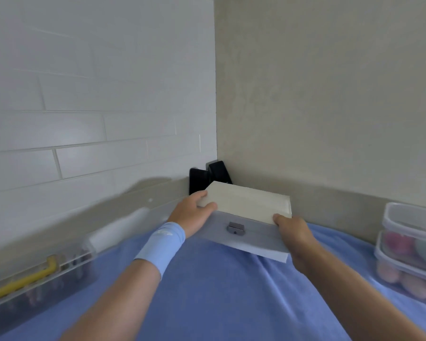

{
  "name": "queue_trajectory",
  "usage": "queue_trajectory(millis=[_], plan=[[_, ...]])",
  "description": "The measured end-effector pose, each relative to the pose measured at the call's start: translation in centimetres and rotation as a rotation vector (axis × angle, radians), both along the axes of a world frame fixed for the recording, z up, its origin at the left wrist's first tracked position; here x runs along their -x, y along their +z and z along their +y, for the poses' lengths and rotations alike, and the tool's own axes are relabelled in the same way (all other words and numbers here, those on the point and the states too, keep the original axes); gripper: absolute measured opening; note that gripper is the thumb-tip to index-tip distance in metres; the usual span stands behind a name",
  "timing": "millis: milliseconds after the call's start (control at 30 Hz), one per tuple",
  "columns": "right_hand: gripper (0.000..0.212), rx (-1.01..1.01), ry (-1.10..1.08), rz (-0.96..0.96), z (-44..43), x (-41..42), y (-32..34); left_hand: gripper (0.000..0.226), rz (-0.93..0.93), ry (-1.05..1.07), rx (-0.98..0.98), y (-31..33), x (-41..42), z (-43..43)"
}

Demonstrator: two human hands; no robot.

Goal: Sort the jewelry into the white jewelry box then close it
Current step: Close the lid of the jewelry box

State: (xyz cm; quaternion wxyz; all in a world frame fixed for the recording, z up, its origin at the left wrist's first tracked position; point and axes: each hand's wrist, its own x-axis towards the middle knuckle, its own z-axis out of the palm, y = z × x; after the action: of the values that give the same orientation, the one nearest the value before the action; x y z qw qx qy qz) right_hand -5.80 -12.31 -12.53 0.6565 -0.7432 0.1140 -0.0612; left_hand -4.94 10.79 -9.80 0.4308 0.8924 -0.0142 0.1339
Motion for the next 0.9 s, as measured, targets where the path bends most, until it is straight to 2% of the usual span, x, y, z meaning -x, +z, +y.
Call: queue_trajectory(millis=[167,300,400,500,533,600,733,900], plan=[[0.042,-0.028,-0.134,0.016,-2.3,-0.4,-1.8,0.054,0.035,-0.09,-0.036,-0.7,-3.9,-3.7],[0.066,0.011,-0.23,0.024,-2.6,-0.4,-2.9,0.048,0.063,-0.135,0.006,-2.2,-6.4,-5.1],[0.088,0.244,-0.297,0.014,-2.2,-0.1,-3.0,0.05,0.094,-0.179,0.11,-3.4,-7.4,-4.9],[0.115,0.558,-0.217,-0.151,-2.2,0.6,-2.8,0.076,0.095,-0.268,0.056,-4.3,-7.6,-4.1],[0.115,0.665,-0.14,-0.196,-2.3,0.5,-2.9,0.081,0.076,-0.28,-0.003,-4.5,-7.6,-3.8],[0.102,0.81,0.003,-0.235,-2.7,0.1,-3.0,0.077,0.004,-0.255,-0.07,-4.7,-7.6,-3.6],[0.072,0.849,0.091,-0.281,-3.6,-0.6,-2.9,0.066,-0.112,-0.201,-0.12,-4.5,-7.8,-4.1],[0.065,1.03,0.119,-0.254,-3.9,-0.7,-2.2,0.066,-0.144,-0.224,-0.204,-5.0,-7.8,-4.4]])
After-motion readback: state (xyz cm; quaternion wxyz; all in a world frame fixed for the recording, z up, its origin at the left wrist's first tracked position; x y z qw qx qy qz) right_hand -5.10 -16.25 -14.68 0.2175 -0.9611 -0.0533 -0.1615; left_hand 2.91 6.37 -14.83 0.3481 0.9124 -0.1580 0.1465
